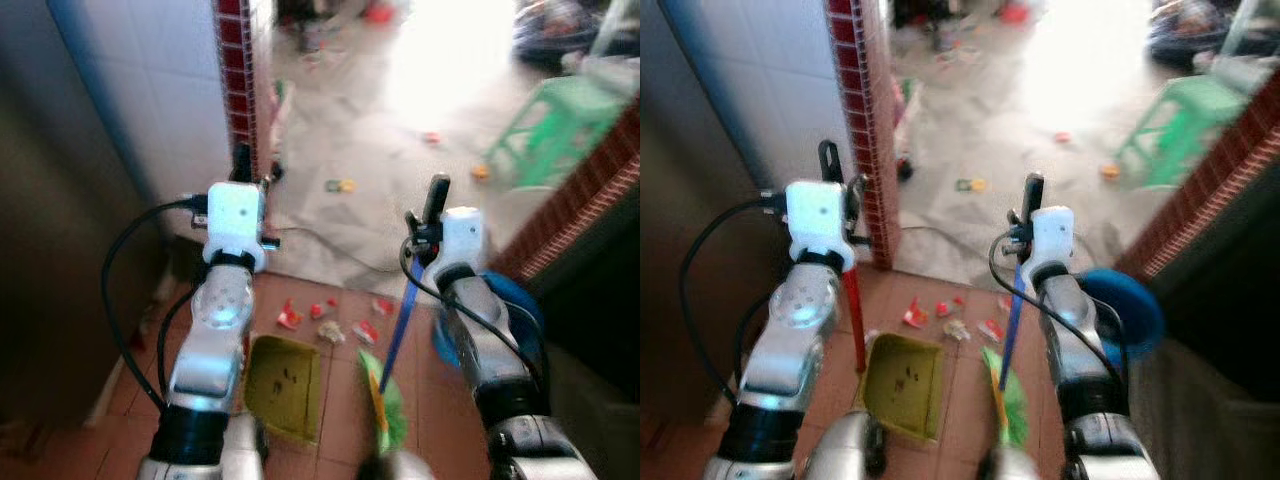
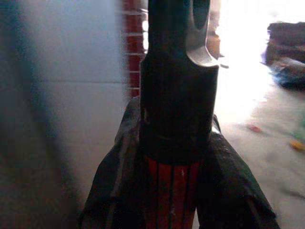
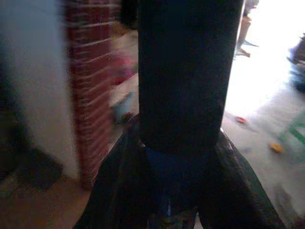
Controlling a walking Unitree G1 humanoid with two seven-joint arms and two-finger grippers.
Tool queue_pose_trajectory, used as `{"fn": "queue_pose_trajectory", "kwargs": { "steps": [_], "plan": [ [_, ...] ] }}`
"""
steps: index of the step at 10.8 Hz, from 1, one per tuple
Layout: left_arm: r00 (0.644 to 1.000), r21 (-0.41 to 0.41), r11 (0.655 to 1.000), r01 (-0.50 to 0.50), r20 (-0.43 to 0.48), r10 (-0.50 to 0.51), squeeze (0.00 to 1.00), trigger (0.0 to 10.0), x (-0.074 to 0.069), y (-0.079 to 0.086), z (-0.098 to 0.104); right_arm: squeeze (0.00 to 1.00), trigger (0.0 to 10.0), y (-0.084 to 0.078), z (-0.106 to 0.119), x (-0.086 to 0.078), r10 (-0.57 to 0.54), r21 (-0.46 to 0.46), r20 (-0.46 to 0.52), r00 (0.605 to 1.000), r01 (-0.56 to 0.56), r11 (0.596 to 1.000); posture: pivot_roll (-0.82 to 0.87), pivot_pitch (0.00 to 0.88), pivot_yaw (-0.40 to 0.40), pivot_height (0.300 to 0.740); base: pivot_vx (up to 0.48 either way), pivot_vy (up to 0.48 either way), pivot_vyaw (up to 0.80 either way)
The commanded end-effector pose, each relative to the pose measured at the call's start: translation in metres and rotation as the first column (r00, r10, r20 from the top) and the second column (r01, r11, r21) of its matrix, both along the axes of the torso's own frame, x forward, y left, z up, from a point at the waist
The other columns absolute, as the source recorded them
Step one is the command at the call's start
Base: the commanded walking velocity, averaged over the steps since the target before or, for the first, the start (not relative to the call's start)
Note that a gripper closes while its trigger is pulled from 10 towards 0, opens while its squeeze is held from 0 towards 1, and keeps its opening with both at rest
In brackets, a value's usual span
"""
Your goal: Sweep floor
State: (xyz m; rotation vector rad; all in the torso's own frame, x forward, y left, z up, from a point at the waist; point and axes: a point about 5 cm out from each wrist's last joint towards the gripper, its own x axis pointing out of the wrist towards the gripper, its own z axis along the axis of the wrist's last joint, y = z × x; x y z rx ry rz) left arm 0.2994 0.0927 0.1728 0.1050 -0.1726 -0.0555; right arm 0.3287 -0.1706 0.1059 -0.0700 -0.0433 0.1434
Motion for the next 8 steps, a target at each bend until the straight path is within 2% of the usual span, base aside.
{"fn": "queue_pose_trajectory", "kwargs": {
  "steps": [1, 4, 5, 7, 8],
  "plan": [
    [1.0, 0.011, 1.0, -0.026, 0.013, 0.026, 0.0, 10.0, -0.002, 0.006, 0.002, 0.0, 10.0, 0.009, 0.002, 0.002, 0.021, 0.01, 0.003, 1.0, -0.021, 1.0, 0.05, 0.054, -0.045, 0.74, 0.0, 0.0, 0.0],
    [0.999, 0.008, 1.0, -0.025, 0.034, 0.025, 0.0, 10.0, -0.001, 0.008, 0.006, 0.0, 10.0, 0.007, 0.003, 0.001, 0.009, 0.01, 0.015, 1.0, -0.009, 1.0, 0.05, 0.049, -0.04, 0.74, 0.0, 0.0, 0.0],
    [0.999, 0.013, 0.999, -0.037, 0.011, 0.037, 0.0, 10.0, -0.002, 0.017, -0.002, 0.0, 10.0, 0.005, 0.008, 0.002, -0.015, 0.025, 0.035, 0.999, 0.014, 1.0, 0.05, 0.04, -0.036, 0.74, 0.0, 0.0, 0.0],
    [0.992, 0.053, 0.994, -0.099, -0.077, 0.103, 0.0, 10.0, -0.009, 0.048, -0.03, 0.0, 10.0, 0.005, 0.015, 0.0, -0.021, 0.074, 0.064, 0.998, 0.016, 0.997, 0.04, 0.028, -0.033, 0.74, 0.0, 0.0, 0.0],
    [0.985, 0.021, 0.993, -0.117, -0.122, 0.119, 0.0, 10.0, -0.01, 0.056, -0.038, 0.0, 10.0, 0.005, 0.014, 0.001, -0.032, 0.057, 0.052, 0.998, 0.029, 0.998, 0.04, 0.031, -0.043, 0.74, 0.0, 0.0, 0.0]
  ]
}}
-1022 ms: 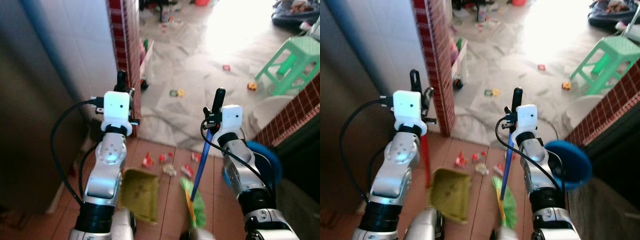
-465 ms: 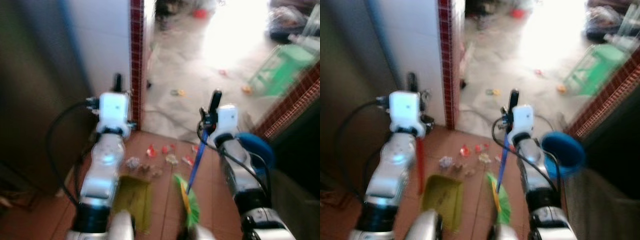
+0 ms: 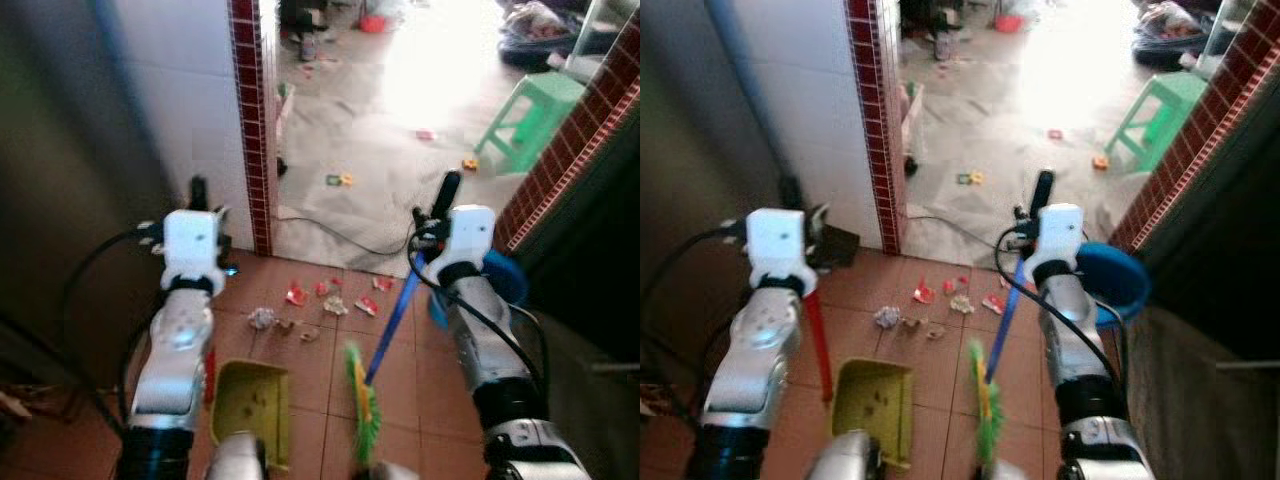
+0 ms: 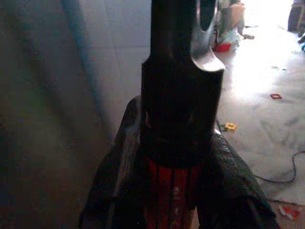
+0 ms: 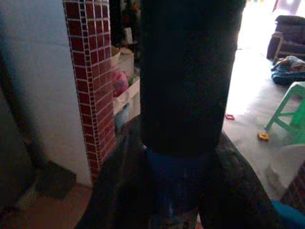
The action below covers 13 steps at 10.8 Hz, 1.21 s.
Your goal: Sweep floor
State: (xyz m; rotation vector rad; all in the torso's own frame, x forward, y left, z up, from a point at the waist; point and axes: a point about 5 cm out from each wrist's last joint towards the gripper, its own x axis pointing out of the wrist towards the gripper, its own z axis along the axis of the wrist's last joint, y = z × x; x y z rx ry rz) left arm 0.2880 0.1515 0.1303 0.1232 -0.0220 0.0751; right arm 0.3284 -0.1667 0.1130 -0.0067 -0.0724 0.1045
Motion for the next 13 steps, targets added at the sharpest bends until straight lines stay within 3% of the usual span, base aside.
{"fn": "queue_pose_trajectory", "kwargs": {
  "steps": [1, 4, 13],
  "plan": [
    [1.0, -0.012, 1.0, 0.008, 0.012, -0.008, 0.0, 10.0, 0.001, 0.001, 0.004, 0.0, 10.0, 0.003, 0.01, 0.003, 0.009, -0.009, 0.031, 0.999, -0.009, 1.0, 0.04, 0.037, -0.047, 0.74, 0.0, 0.0, 0.0],
    [0.998, -0.013, 0.999, 0.043, 0.042, -0.042, 0.0, 10.0, 0.001, -0.003, 0.008, 0.0, 10.0, 0.007, 0.02, 0.006, 0.023, -0.016, 0.066, 0.998, -0.022, 1.0, 0.04, 0.03, -0.024, 0.74, 0.0, 0.0, 0.0],
    [0.993, -0.052, 0.996, 0.066, 0.1, -0.06, 0.0, 10.0, 0.004, -0.011, 0.023, 0.0, 10.0, 0.005, 0.025, 0.01, 0.038, -0.037, 0.082, 0.996, -0.035, 0.999, 0.03, 0.029, -0.029, 0.74, 0.406, 0.0, 0.0]
  ]
}}
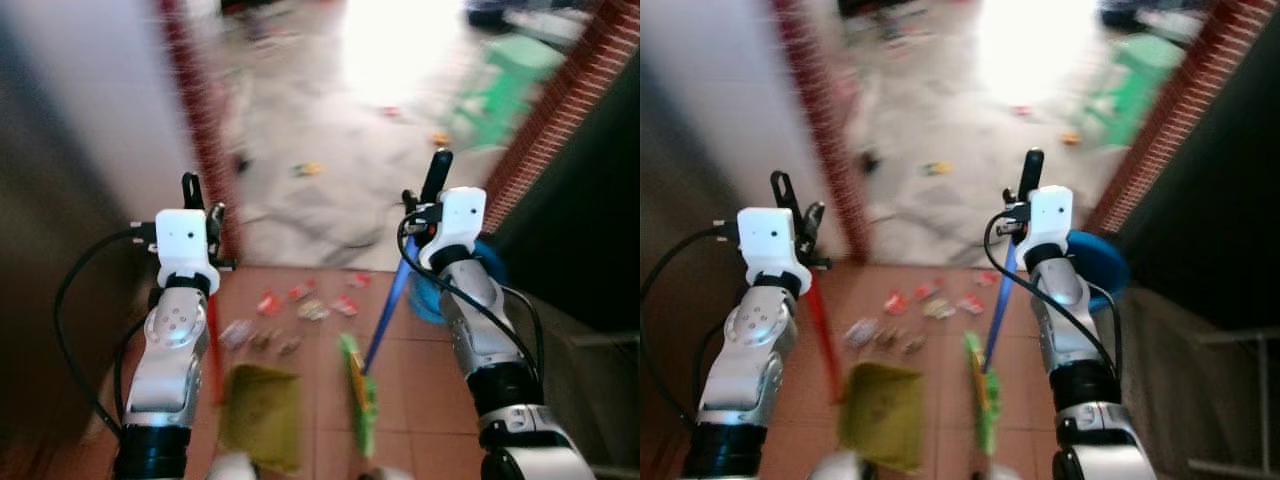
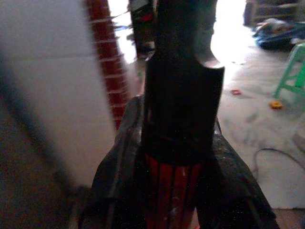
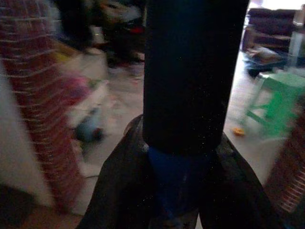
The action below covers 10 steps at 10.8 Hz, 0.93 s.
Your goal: Sweep floor
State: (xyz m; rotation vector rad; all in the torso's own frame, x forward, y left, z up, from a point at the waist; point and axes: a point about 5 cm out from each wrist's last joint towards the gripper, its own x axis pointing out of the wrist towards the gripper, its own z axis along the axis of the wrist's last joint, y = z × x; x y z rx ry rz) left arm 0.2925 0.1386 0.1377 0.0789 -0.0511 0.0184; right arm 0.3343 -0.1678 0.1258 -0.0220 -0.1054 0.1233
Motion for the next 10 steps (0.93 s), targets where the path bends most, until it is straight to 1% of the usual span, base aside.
{"fn": "queue_pose_trajectory", "kwargs": {
  "steps": [1, 3, 5, 6, 7, 10],
  "plan": [
    [0.997, -0.015, 1.0, 0.002, 0.073, -0.001, 0.0, 10.0, 0.0002, 0.0013, 0.016, 0.0, 10.0, 0.0062, 0.013, 0.0044, 0.022, -0.024, 0.051, 0.998, -0.021, 0.999, 0.03, 0.03, -0.03, 0.74, 0.428, 0.0, 0.0],
    [0.997, -0.018, 1.0, 0.006, 0.077, -0.004, 0.0, 10.0, 0.0002, -0.001, 0.017, 0.0, 10.0, 0.0058, 0.0129, 0.0047, 0.026, -0.023, 0.05, 0.998, -0.025, 0.999, 0.03, 0.03, -0.03, 0.74, 0.422, 0.0, 0.0],
    [0.998, -0.024, 1.0, -0.003, 0.067, 0.004, 0.0, 10.0, -0.0003, -0.0016, 0.0163, 0.0, 10.0, 0.0058, 0.0113, 0.0035, 0.033, -0.023, 0.044, 0.998, -0.032, 0.999, 0.03, 0.031, -0.031, 0.74, 0.396, 0.27, 0.0],
    [0.998, -0.037, 0.999, -0.011, 0.055, 0.013, 0.0, 10.0, 0.0001, -0.0005, 0.0157, 0.0, 10.0, 0.006, 0.0096, 0.003, 0.035, -0.031, 0.04, 0.999, -0.034, 0.999, 0.03, 0.032, -0.032, 0.74, 0.0, 0.42, 0.0],
    [0.999, -0.019, 1.0, -0.016, 0.049, 0.017, 0.0, 10.0, 0.0007, 0.0004, 0.0158, 0.0, 10.0, 0.0056, 0.0092, 0.0032, 0.034, -0.03, 0.037, 0.999, -0.033, 0.999, 0.03, 0.032, -0.032, 0.74, 0.0, 0.461, 0.0],
    [0.998, -0.017, 1.0, -0.01, 0.056, 0.011, 0.0, 10.0, 0.0011, -0.0033, 0.0194, 0.0, 10.0, 0.0047, 0.0085, 0.0035, 0.033, -0.025, 0.031, 0.999, -0.032, 0.999, 0.03, 0.032, -0.03, 0.74, 0.0, 0.48, 0.0]
  ]
}}
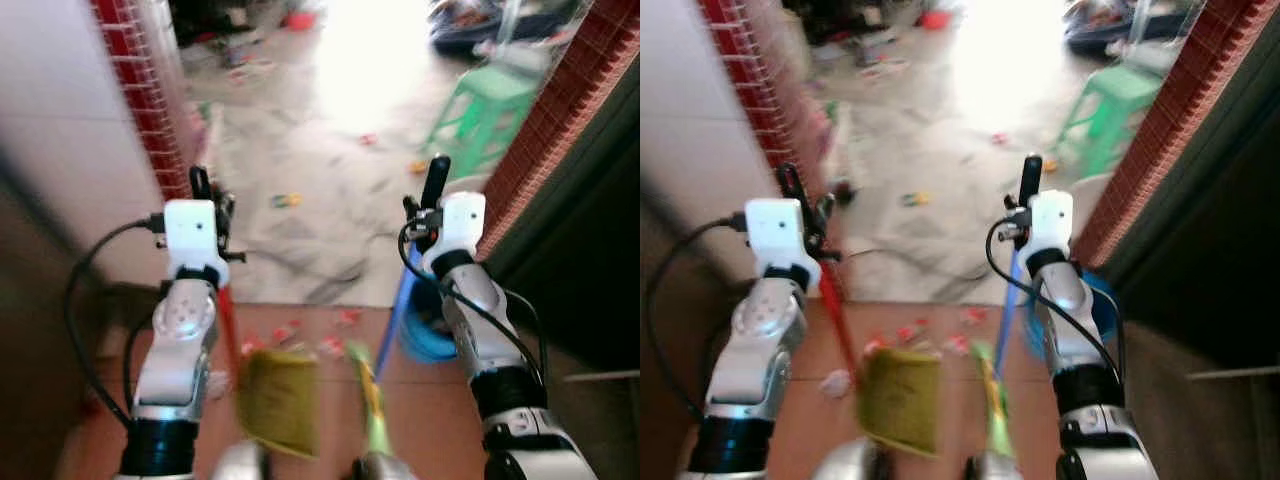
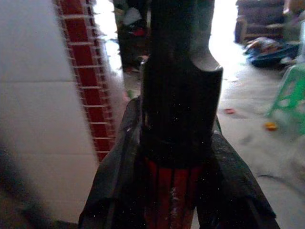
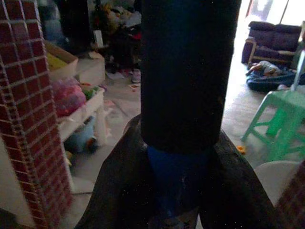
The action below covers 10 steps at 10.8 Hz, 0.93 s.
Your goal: Sweep floor
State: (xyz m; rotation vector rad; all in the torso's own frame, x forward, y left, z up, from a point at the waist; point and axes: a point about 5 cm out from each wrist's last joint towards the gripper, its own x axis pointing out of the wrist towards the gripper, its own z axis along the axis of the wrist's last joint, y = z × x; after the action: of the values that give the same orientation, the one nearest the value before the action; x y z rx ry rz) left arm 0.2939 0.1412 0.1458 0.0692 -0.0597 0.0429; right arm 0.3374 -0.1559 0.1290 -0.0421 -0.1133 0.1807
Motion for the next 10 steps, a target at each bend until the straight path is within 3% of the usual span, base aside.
{"fn": "queue_pose_trajectory", "kwargs": {
  "steps": [1, 3, 5, 10],
  "plan": [
    [0.999, 0.006, 1.0, 0.019, 0.049, -0.019, 0.0, 10.0, 0.0, -0.007, 0.013, 0.0, 10.0, -0.007, 0.005, 0.0, -0.024, -0.002, 0.022, 0.999, 0.024, 1.0, 0.03, 0.032, -0.03, 0.74, 0.0, 0.48, 0.0],
    [0.994, 0.034, 0.999, 0.016, 0.105, -0.019, 0.0, 10.0, -0.002, -0.007, 0.021, 0.0, 10.0, -0.007, 0.004, 0.0, -0.027, -0.004, 0.016, 1.0, 0.027, 1.0, 0.03, 0.035, -0.031, 0.74, 0.0, 0.24, 0.0],
    [0.995, 0.115, 0.993, -0.009, 0.104, -0.003, 0.0, 10.0, -0.004, -0.003, 0.019, 0.0, 10.0, -0.007, 0.003, 0.0, -0.025, -0.005, 0.011, 1.0, 0.025, 1.0, 0.04, 0.036, -0.033, 0.74, 0.0, 0.0, 0.0],
    [0.995, 0.152, 0.986, -0.066, 0.081, 0.054, 0.0, 10.0, 0.003, -0.001, 0.006, 0.0, 10.0, -0.008, 0.007, 0.002, -0.028, 0.005, 0.03, 0.999, 0.028, 1.0, 0.03, 0.032, -0.034, 0.74, 0.0, 0.0, 0.0]
  ]
}}
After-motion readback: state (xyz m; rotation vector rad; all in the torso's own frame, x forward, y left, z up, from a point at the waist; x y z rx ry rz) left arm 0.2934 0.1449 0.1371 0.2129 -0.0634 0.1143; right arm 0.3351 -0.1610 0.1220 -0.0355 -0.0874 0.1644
